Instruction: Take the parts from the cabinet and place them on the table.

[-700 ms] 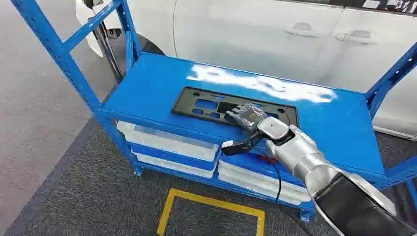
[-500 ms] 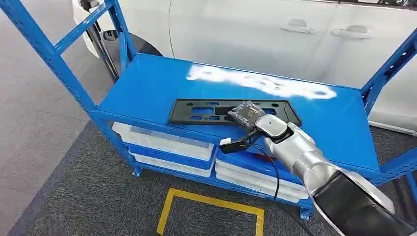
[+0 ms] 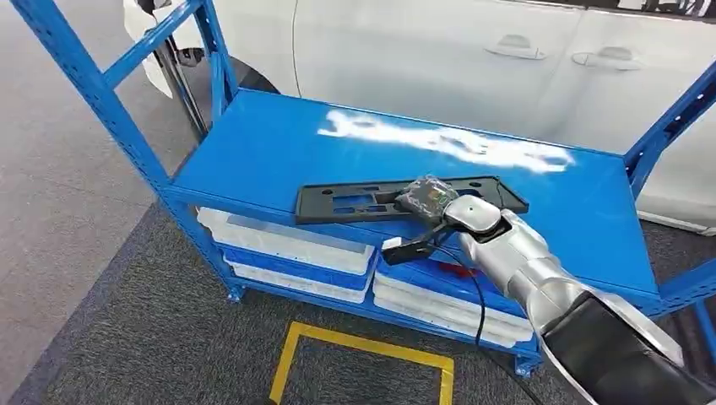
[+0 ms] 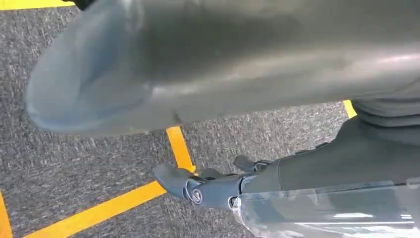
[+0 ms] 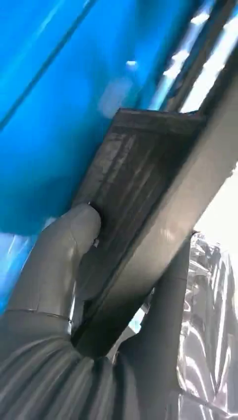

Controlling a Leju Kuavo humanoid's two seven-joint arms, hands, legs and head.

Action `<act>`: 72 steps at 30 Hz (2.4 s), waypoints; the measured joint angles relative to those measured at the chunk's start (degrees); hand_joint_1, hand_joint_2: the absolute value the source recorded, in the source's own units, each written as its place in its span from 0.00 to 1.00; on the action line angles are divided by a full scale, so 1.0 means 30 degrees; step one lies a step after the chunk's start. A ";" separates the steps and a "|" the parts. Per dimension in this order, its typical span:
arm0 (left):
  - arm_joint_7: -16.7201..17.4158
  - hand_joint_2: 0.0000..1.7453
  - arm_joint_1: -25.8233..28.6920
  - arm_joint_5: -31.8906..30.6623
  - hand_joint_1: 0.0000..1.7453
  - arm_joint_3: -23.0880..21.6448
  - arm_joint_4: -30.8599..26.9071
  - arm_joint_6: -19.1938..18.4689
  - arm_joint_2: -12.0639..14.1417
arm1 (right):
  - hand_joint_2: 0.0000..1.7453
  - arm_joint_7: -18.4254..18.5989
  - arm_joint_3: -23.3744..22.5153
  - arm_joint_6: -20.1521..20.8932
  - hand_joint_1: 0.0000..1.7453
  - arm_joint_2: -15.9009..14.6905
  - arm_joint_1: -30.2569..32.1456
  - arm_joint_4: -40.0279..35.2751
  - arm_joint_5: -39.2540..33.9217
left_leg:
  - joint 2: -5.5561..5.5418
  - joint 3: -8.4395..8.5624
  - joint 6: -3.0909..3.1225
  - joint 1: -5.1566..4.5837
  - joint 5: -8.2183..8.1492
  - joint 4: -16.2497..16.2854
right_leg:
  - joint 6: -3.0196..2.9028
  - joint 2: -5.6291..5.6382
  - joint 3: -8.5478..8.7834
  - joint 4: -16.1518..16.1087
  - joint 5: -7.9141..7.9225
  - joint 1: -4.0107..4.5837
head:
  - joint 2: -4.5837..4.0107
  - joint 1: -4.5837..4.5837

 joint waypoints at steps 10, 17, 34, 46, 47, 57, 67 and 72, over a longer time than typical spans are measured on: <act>0.0481 0.00 -0.0038 0.0335 0.00 0.0036 0.0000 -0.0415 0.0022 | 1.00 -0.0741 -0.0947 0.0809 1.00 0.0321 -0.1411 -0.2551 -0.1674 | 0.0050 -0.0146 -0.0108 -0.0147 -0.0191 0.0338 | -0.0209 -0.0281 -0.0083 0.0273 0.0307 0.0190 | 0.0000 0.0000; 0.0400 1.00 0.0020 0.0685 0.00 0.0138 0.0000 0.0000 0.0080 | 1.00 -0.1682 -0.1377 0.2625 1.00 -0.0096 -0.2647 -0.5736 -0.4525 | 0.0190 -0.1318 -0.0880 -0.0076 -0.1818 0.2673 | -0.0813 -0.0145 -0.0185 -0.0228 0.0428 0.0031 | 0.0000 0.0000; -0.1296 1.00 -0.0293 0.0461 0.00 0.0102 0.0000 0.1252 -0.0036 | 1.00 -0.4166 -0.3794 0.6368 1.00 -0.1865 -0.0833 -1.4220 -1.3288 | 0.0166 -0.0176 0.0161 -0.0020 -0.0160 0.0213 | 0.0148 0.0187 -0.2101 0.4446 -0.2245 0.0042 | 0.0000 0.0000; -0.4218 1.00 -0.0337 0.2084 0.00 0.0000 0.0007 -0.0118 -0.0270 | 1.00 -0.6578 -0.5894 1.2279 1.00 -0.1822 0.4056 -1.8048 -2.1828 | 0.0320 0.0019 -0.0553 -0.0119 -0.0612 0.0461 | -0.0670 -0.0056 0.0027 -0.0543 0.0571 0.0152 | 0.0000 0.0000; -0.4218 1.00 -0.0340 0.2150 0.00 0.0065 0.0007 -0.0234 -0.0277 | 1.00 -0.6694 -0.5908 1.2694 1.00 -0.1895 0.4626 -1.8303 -2.2170 | 0.0327 -0.0263 -0.0643 -0.0124 -0.1183 0.1185 | -0.0775 -0.0053 0.0057 -0.0578 0.0575 0.0132 | 0.0000 0.0000; -0.3577 1.00 -0.0214 0.2237 0.00 0.0277 0.0007 -0.0408 -0.0211 | 1.00 -0.6854 -0.5558 1.4600 1.00 -0.1982 0.7081 -1.8731 -2.3261 | 0.0178 0.0259 -0.0439 -0.0063 -0.0575 0.0254 | -0.0493 0.0296 -0.0030 -0.0278 0.0421 0.0221 | 0.0000 0.0000; -0.3534 1.00 -0.0152 0.2616 0.00 0.0547 0.0007 -0.0313 -0.0189 | 1.00 -0.6854 -0.5522 1.4863 1.00 -0.1887 0.7528 -1.8636 -2.3400 | 0.0293 0.0213 0.0203 -0.0070 -0.0348 0.0075 | 0.0170 0.0283 -0.2799 0.5695 -0.2089 -0.0019 | 0.0000 0.0000; -0.3534 1.00 -0.0223 0.3403 0.00 0.0853 0.0007 -0.0204 -0.0189 | 1.00 -0.6883 -0.5514 1.4957 1.00 -0.1880 0.7443 -1.8615 -2.3655 | 0.0280 0.0189 0.0034 -0.0094 -0.0451 0.0234 | -0.0159 0.0084 -0.0031 -0.0015 0.0248 0.0062 | 0.0000 0.0000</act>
